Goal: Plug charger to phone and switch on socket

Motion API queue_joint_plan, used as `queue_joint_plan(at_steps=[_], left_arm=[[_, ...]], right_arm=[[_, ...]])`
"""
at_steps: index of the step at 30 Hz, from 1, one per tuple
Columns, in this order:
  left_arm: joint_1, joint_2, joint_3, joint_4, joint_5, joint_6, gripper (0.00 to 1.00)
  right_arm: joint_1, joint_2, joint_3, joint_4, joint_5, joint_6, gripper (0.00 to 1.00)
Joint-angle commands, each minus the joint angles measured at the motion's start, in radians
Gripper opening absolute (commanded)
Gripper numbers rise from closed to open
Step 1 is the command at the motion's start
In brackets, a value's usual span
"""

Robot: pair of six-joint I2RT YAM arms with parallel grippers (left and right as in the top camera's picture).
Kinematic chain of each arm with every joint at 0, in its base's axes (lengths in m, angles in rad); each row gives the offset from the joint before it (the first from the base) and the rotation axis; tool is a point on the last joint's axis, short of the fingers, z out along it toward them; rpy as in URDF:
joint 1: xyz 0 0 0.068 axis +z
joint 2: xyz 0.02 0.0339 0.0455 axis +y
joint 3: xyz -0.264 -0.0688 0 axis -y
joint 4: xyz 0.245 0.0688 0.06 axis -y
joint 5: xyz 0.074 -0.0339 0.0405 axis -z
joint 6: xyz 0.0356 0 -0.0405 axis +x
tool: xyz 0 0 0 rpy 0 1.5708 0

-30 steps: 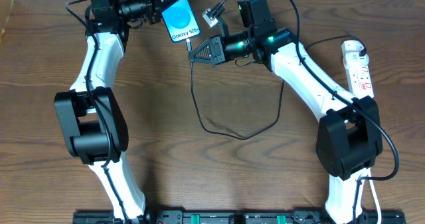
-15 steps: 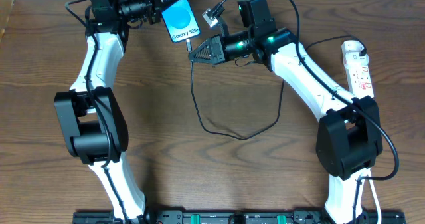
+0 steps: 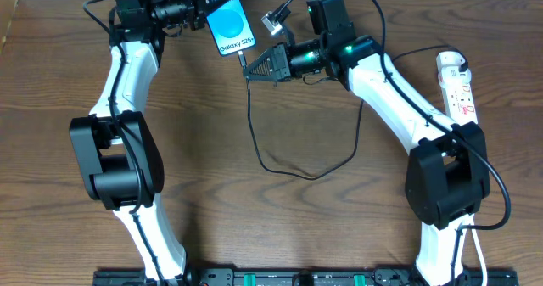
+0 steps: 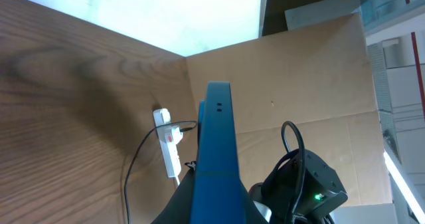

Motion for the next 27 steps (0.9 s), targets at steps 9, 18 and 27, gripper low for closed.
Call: queue_joint_plan(at_steps=[9, 18, 27], left_arm=[[-0.012, -0.027, 0.008, 0.002, 0.118, 0.021, 0.07], [-0.021, -0.027, 0.008, 0.002, 0.122, 0.02, 0.07], [-0.038, -0.027, 0.008, 0.002, 0.126, 0.02, 0.07]], right_arm=[[-0.028, -0.032, 0.008, 0.028, 0.014, 0.013, 0.01], [-0.027, -0.032, 0.008, 0.063, 0.043, 0.013, 0.01], [-0.029, -0.032, 0.008, 0.093, 0.069, 0.013, 0.01]])
